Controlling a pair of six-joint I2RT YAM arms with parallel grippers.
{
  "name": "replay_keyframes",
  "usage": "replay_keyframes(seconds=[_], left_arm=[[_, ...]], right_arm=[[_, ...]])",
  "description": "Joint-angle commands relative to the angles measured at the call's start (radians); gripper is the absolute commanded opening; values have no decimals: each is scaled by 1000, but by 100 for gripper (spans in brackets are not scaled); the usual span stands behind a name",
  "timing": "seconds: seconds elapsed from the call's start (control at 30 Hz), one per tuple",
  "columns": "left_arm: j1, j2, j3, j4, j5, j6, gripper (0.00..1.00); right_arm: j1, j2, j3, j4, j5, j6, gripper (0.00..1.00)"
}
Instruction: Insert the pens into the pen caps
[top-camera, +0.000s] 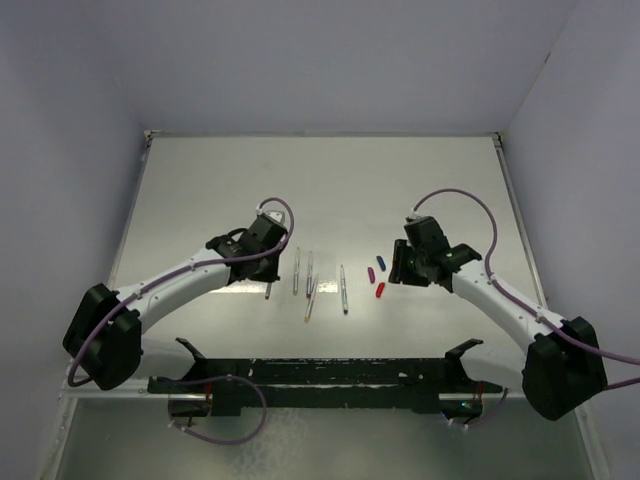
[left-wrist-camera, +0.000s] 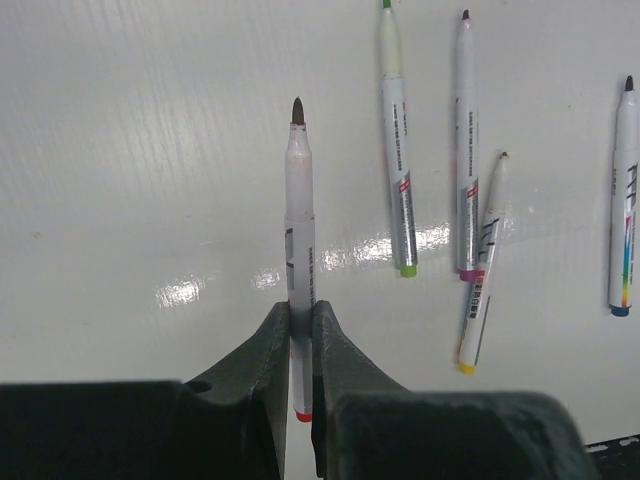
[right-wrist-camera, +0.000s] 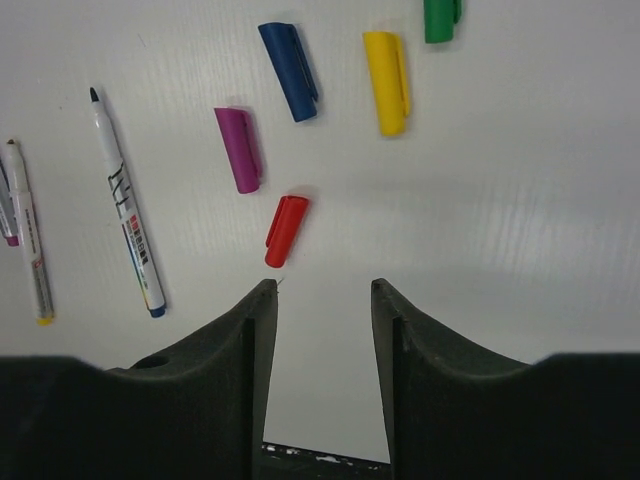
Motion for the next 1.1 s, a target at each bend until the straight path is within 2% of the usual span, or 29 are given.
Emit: replay_keyframes(seconds=[0.0, 0.27, 0.6, 1.07], left_arm=[[-1, -50, -9, 76, -9, 44, 0], [-1, -104, -46, 155, 56, 91, 0], [-1, -172, -104, 291, 98, 179, 0], [-1, -194, -106, 297, 117, 201, 0]], right_arm=[[47, 60, 2, 86, -8, 48, 45], [99, 209, 54, 120, -1, 57, 43], [106, 251, 70, 123, 18, 50, 42], [106, 296, 71, 134, 41, 62, 41]])
